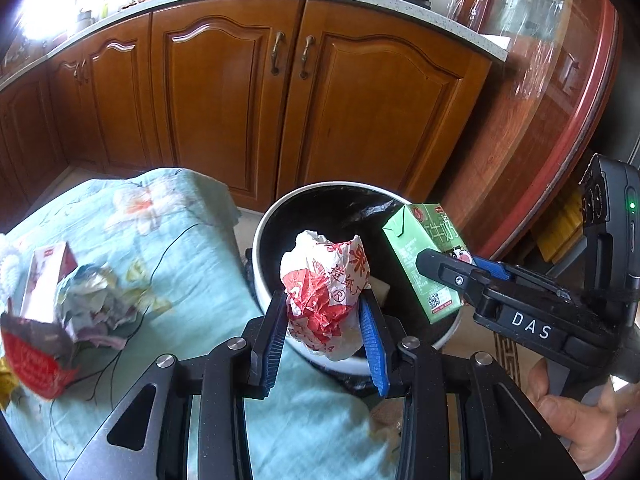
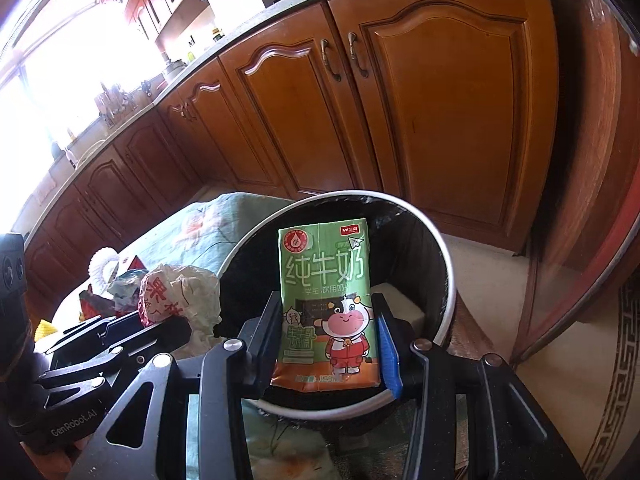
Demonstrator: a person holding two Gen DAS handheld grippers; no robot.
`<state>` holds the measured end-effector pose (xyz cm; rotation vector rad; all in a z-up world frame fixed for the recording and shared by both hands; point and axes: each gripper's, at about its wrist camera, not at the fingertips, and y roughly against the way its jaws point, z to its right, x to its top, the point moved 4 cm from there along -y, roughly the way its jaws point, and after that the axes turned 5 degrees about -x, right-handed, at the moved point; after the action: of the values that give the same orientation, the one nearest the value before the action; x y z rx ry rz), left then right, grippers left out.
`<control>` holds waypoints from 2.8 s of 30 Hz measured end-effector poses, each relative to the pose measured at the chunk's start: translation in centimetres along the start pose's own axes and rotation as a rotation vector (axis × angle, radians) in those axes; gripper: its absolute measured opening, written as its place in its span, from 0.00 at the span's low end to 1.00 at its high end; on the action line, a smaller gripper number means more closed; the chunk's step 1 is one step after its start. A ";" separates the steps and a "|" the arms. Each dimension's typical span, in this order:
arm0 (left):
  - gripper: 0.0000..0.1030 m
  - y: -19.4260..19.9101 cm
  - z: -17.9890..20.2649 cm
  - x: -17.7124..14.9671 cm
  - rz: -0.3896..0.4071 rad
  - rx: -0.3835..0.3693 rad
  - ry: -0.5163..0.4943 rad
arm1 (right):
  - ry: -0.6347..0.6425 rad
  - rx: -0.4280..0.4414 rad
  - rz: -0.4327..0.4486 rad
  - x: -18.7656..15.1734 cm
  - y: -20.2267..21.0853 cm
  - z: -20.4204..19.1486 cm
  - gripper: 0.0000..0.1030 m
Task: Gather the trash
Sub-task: 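Carry the bag and milk carton over the bin and open both tools, then move both open tools back toward the remaining trash on the table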
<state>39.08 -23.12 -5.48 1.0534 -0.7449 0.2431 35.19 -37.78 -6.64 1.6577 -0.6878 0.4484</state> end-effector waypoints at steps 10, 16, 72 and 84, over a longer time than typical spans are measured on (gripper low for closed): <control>0.36 -4.5 0.4 1.9 -0.056 0.024 -0.021 | -0.021 -0.011 -0.020 1.2 -1.5 1.8 0.42; 0.47 -5.7 0.3 2.1 -0.075 0.023 -0.004 | -0.036 0.004 -0.041 1.1 -2.1 2.1 0.44; 0.66 16.8 -14.6 -15.2 0.115 0.272 0.402 | 0.088 0.336 -0.063 -9.9 0.1 -17.7 0.83; 0.66 20.2 -19.7 -15.5 0.169 0.344 0.489 | 0.168 0.394 -0.057 -9.0 -1.5 -24.7 0.82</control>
<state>25.86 6.20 -7.10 1.1917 -0.3515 0.7657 31.40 -11.82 -8.53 1.9744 -0.4439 0.7078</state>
